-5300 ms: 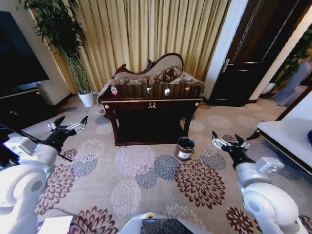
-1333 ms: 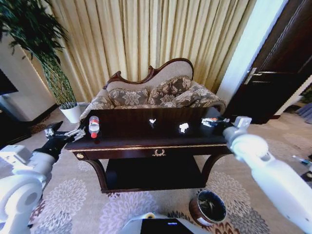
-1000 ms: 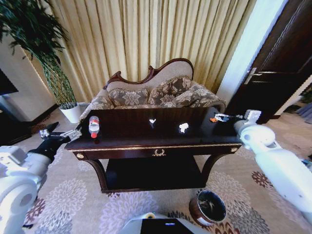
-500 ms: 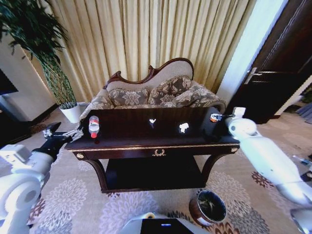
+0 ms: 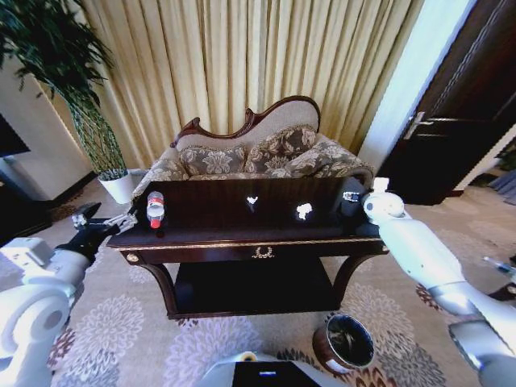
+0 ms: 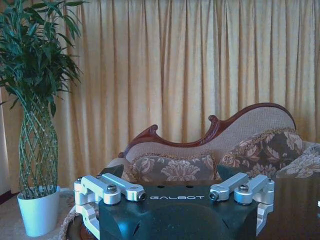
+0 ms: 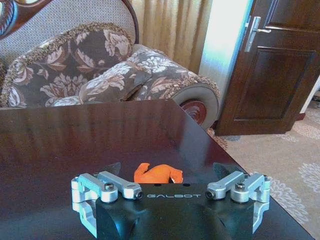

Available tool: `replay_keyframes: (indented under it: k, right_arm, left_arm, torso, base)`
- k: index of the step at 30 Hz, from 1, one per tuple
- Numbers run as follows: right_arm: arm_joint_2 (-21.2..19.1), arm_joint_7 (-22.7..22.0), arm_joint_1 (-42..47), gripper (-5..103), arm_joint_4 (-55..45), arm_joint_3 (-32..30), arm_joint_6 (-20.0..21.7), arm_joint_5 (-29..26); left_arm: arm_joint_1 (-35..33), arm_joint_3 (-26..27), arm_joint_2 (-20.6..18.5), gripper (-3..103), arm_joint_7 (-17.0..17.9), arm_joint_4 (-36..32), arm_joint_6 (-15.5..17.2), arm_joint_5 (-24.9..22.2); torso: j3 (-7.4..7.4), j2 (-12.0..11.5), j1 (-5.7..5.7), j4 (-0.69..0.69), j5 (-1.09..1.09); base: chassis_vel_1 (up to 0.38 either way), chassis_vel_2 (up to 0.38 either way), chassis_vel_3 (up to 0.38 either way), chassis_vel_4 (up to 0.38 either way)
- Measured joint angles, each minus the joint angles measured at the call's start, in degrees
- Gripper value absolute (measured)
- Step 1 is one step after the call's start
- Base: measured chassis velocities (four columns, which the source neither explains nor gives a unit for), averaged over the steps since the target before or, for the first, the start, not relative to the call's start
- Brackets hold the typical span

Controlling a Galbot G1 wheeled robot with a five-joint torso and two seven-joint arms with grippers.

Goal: Move to the front of the table and place the trash on the table into the trash bin.

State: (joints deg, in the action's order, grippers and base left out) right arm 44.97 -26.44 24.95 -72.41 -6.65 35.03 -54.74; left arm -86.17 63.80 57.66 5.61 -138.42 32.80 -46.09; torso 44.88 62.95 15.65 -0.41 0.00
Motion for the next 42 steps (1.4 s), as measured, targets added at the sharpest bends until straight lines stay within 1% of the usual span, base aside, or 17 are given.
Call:
replay_keyframes:
  k: [10,19,20,21,23,24,26,27,29,30,32,33,34,35,39,40,42]
  right_arm:
    - [1.0,-1.2,-1.6,100,3.4,0.1,1.7,1.2]
    - [1.1,-1.2,-1.9,101,4.6,0.0,1.7,2.3]
    - [1.1,-1.1,-1.9,96,4.6,0.0,1.7,2.5]
    - [1.1,-1.1,-1.9,96,4.6,0.0,1.7,2.5]
    - [1.1,-1.1,-1.7,86,4.6,0.0,1.6,2.8]
    - [1.1,-1.1,-1.6,86,4.6,0.0,1.6,2.9]
    - [1.0,-1.1,-1.3,74,4.3,0.0,1.5,3.0]
    - [1.0,-1.1,-1.3,74,4.3,0.0,1.5,3.0]
    - [0.9,-1.2,-0.9,63,3.8,0.0,1.5,3.0]
    - [0.9,-1.2,-0.9,63,3.8,0.0,1.5,3.0]
    - [0.7,-1.3,-0.5,52,3.5,0.0,1.4,3.1]
    - [0.7,-1.3,-0.5,52,3.5,0.0,1.4,3.1]
    - [0.5,-1.3,-0.4,47,3.4,0.0,1.3,3.1]
    - [0.5,-1.3,-0.4,47,3.4,0.0,1.3,3.1]
    - [0.2,-1.4,0.0,25,3.0,0.0,1.0,3.1]
    - [0.2,-1.4,0.0,25,3.0,0.0,1.0,3.1]
    - [0.2,-1.5,0.2,14,2.8,0.0,0.7,3.0]
  left_arm:
    - [0.2,0.0,-0.3,100,0.0,-0.2,0.1,-0.1]
    - [0.6,-0.1,-0.3,100,0.1,-0.4,0.1,-0.2]
    - [0.7,-0.1,-0.4,100,0.1,-0.4,0.1,-0.3]
    - [0.7,-0.1,-0.4,100,0.1,-0.4,0.1,-0.3]
    - [0.8,0.1,-0.7,100,0.2,-0.5,0.1,-0.5]
    - [0.9,0.1,-0.9,100,0.2,-0.6,0.1,-0.5]
    - [1.1,0.1,-1.2,100,0.2,-0.5,0.1,-0.6]
    - [1.1,0.1,-1.2,100,0.2,-0.5,0.1,-0.6]
    - [1.4,0.1,-1.3,100,0.2,-0.4,0.1,-0.6]
    - [1.4,0.1,-1.3,100,0.2,-0.4,0.1,-0.6]
    - [1.4,0.0,-1.3,100,0.2,-0.3,0.1,-0.6]
    - [1.4,0.0,-1.3,100,0.2,-0.3,0.1,-0.6]
    - [1.4,0.0,-1.3,100,0.3,-0.2,0.1,-0.6]
    - [1.4,0.0,-1.3,100,0.3,-0.2,0.1,-0.6]
    - [1.6,-0.1,-1.4,100,0.3,-0.1,0.1,-0.6]
    - [1.6,-0.1,-1.4,100,0.3,-0.1,0.1,-0.6]
    - [1.9,-0.2,-1.6,100,0.3,0.0,0.1,-0.6]
  torso:
    - [0.0,0.0,0.0,0.01,0.01]
    - [0.0,0.0,0.0,0.01,0.0]
    - [0.0,0.0,0.0,0.01,0.0]
    - [0.0,0.0,0.0,0.01,0.0]
    - [0.0,0.0,0.0,0.01,-0.01]
    - [0.0,0.0,-0.01,0.01,-0.01]
    - [0.0,0.0,-0.01,0.01,0.0]
    - [0.0,0.0,-0.01,0.01,0.0]
    - [0.0,0.0,-0.01,0.01,0.0]
    - [0.0,0.0,-0.01,0.01,0.0]
    - [0.0,0.0,-0.01,0.02,0.0]
    - [0.0,0.0,-0.01,0.02,0.0]
    - [0.0,0.0,-0.01,0.01,0.0]
    - [0.0,0.0,-0.01,0.01,0.0]
    - [0.0,0.0,-0.01,0.0,0.01]
    - [0.0,0.0,-0.01,0.0,0.01]
    - [0.0,0.0,0.0,-0.01,0.01]
  base:
    - [0.0,0.0,0.0,0.0]
    - [0.0,0.0,0.0,0.0]
    - [0.0,0.0,0.0,0.0]
    - [0.0,0.0,0.0,0.0]
    - [0.0,0.0,0.0,0.0]
    - [0.0,0.0,0.0,0.0]
    - [0.0,0.0,0.0,0.0]
    - [0.0,0.0,0.0,0.0]
    - [0.0,0.0,0.0,0.0]
    - [0.0,0.0,0.0,0.0]
    - [0.0,0.0,0.0,0.0]
    - [0.0,0.0,0.0,0.0]
    - [0.0,0.0,0.0,0.0]
    - [0.0,0.0,0.0,0.0]
    - [0.0,0.0,0.0,0.0]
    - [0.0,0.0,0.0,0.0]
    - [0.0,0.0,0.0,0.0]
